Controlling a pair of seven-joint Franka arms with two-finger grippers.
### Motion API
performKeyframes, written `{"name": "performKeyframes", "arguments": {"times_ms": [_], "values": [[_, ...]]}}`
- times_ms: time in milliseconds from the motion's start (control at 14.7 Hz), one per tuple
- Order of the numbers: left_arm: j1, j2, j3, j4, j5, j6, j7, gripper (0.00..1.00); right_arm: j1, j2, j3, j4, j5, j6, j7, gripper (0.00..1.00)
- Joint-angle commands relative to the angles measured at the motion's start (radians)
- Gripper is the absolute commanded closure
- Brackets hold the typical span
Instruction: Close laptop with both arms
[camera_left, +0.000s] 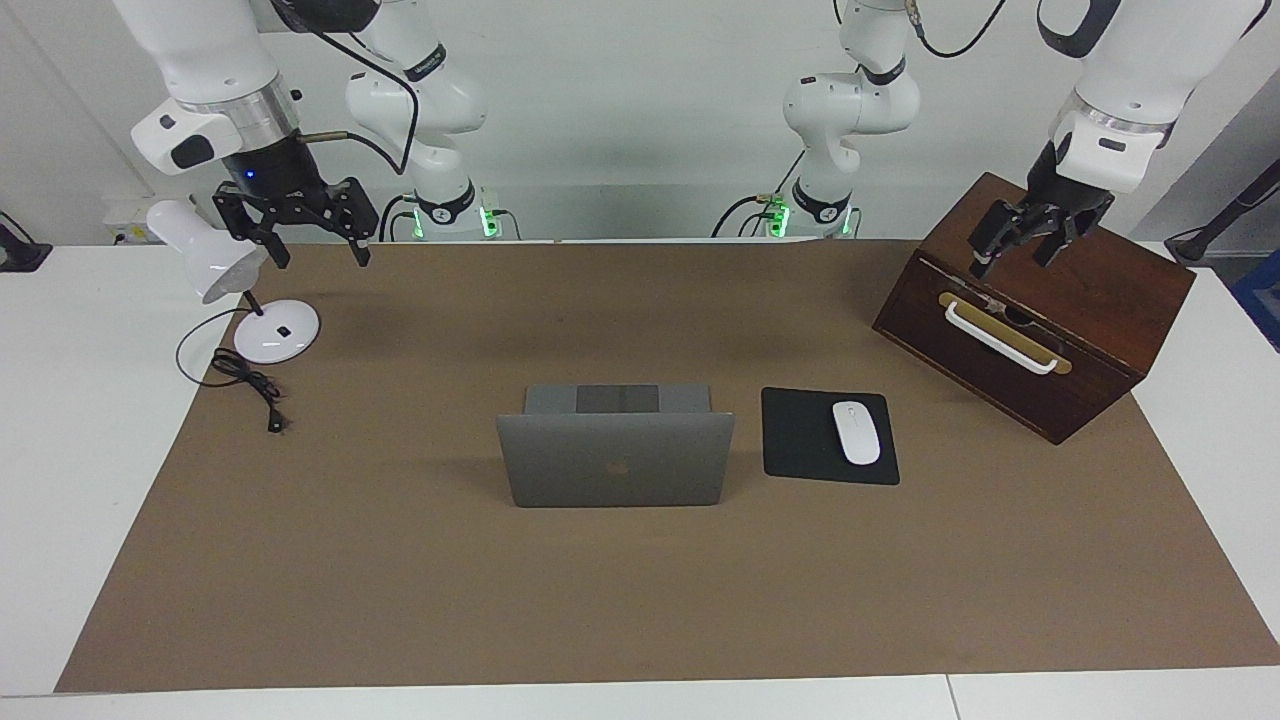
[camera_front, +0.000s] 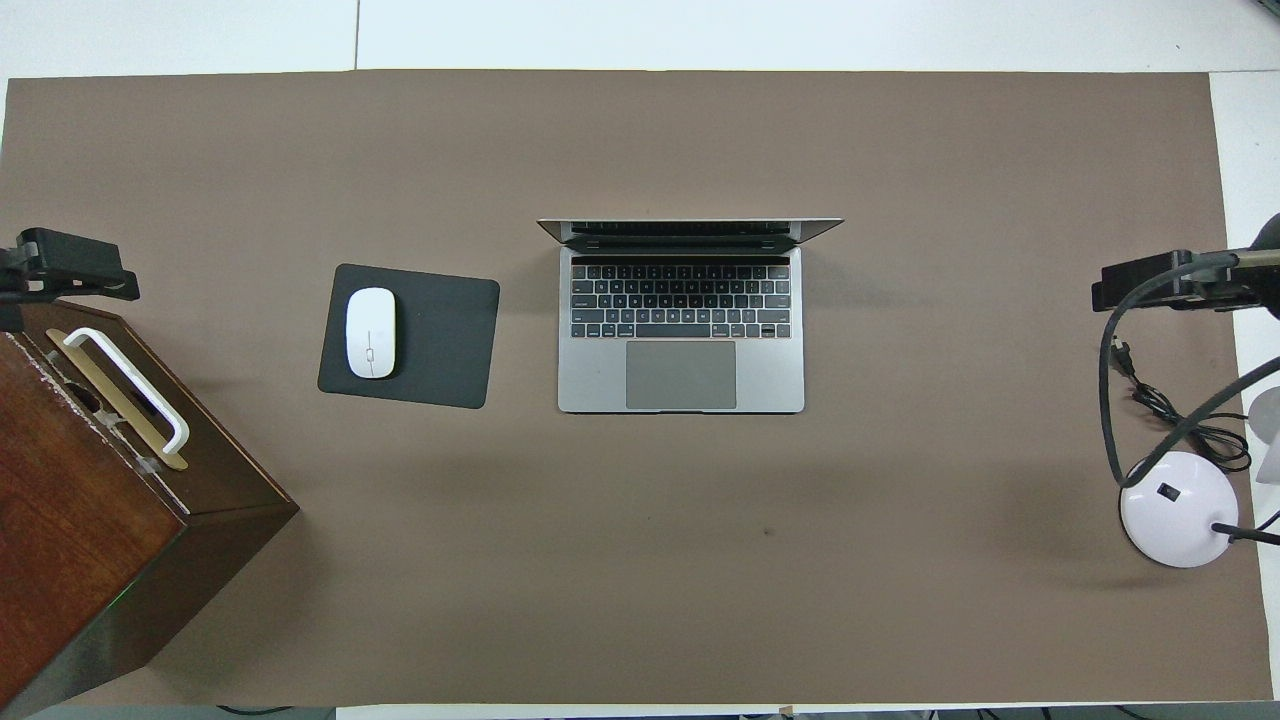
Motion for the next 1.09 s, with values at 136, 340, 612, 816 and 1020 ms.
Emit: {"name": "performKeyframes", "arguments": {"times_ms": [136,340,612,816,1020], "values": [[0.015,0.001,-0.001,0.004,0.015,0.001,0.029,0.00,-0.015,-0.025,0.007,-0.026,0.007,0.007,-0.002,0.00],[0.015,0.001,0.003,0.005,0.015,-0.001,0.026,0.00,-0.015,-0.025,0.007,-0.026,0.007,0.007,-0.002,0.00],[0.016,-0.002,-0.006,-0.005,0.013,0.031,0.014,0.00,-0.016,-0.023,0.007,-0.026,0.007,0.007,-0.002,0.00],[0.012,-0.002,-0.011,-0.007,0.012,0.043,-0.083,0.67,-0.018,-0.025,0.007,-0.026,0.007,0.007,-0.002,0.00],[0.004,-0.010,-0.020,-0.035,0.007,0.027,-0.207,1.00,-0.018,-0.025,0.007,-0.026,0.007,0.007,-0.001,0.00]]}}
